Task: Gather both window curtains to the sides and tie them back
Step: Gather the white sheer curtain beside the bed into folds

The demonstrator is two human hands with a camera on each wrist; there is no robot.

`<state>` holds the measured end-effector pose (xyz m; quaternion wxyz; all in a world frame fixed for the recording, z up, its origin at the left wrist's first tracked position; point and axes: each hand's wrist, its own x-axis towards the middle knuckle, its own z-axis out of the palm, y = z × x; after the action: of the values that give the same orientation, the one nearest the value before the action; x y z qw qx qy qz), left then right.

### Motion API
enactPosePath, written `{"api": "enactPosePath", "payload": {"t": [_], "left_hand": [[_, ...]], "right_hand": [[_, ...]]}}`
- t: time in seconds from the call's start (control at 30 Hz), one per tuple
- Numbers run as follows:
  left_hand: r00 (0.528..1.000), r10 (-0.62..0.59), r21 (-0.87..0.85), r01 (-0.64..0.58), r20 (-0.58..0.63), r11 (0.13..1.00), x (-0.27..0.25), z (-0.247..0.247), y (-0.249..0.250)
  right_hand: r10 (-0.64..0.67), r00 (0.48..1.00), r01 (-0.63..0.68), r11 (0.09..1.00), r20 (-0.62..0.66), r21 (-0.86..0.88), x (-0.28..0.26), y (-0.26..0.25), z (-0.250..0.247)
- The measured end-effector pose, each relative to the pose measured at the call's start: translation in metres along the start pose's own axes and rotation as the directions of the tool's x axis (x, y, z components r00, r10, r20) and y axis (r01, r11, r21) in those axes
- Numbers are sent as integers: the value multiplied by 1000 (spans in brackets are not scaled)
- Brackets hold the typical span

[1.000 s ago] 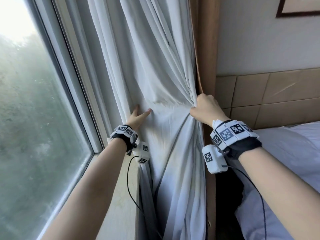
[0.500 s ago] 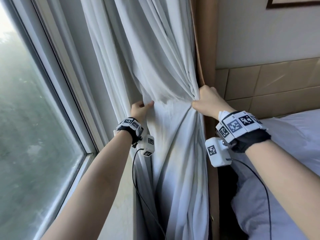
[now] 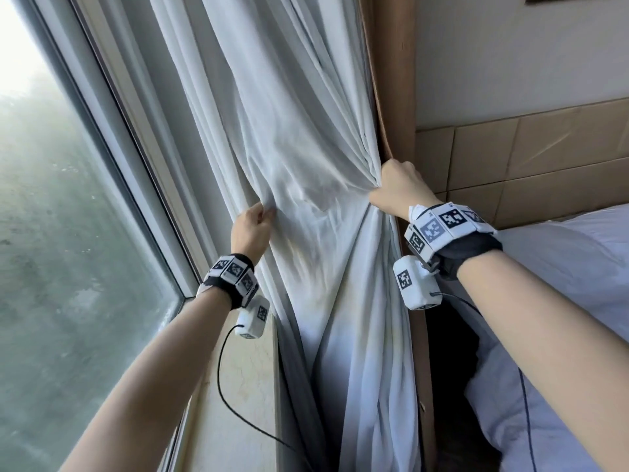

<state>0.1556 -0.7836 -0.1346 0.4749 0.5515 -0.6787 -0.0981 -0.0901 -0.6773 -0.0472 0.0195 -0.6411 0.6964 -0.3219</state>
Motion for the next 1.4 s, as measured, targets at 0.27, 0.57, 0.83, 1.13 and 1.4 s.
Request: {"api": "enactPosePath", "payload": {"t": [0.27, 0.57, 0.83, 1.13, 1.4], "left_hand": [[988, 11, -179, -38, -151, 983, -28, -21, -14], [985, 45, -49, -54, -166, 997, -46, -21, 11], [975, 216, -139, -222, -54, 965, -67, 18, 45], [977, -12, -259, -44, -212, 965, -41, 15, 26], [985, -10, -197, -24, -170, 980, -9, 1, 30]], "right_hand": [[-24, 1000, 24, 1000, 16, 9, 0, -7, 7], [-40, 999, 40, 999, 9, -5, -5, -12, 11], [-88, 996, 88, 996, -22, -28, -11, -21, 21], [-81, 997, 80, 996, -8, -30, -11, -15, 16], [-95, 995, 95, 995, -2, -20, -11, -18, 19]]}}
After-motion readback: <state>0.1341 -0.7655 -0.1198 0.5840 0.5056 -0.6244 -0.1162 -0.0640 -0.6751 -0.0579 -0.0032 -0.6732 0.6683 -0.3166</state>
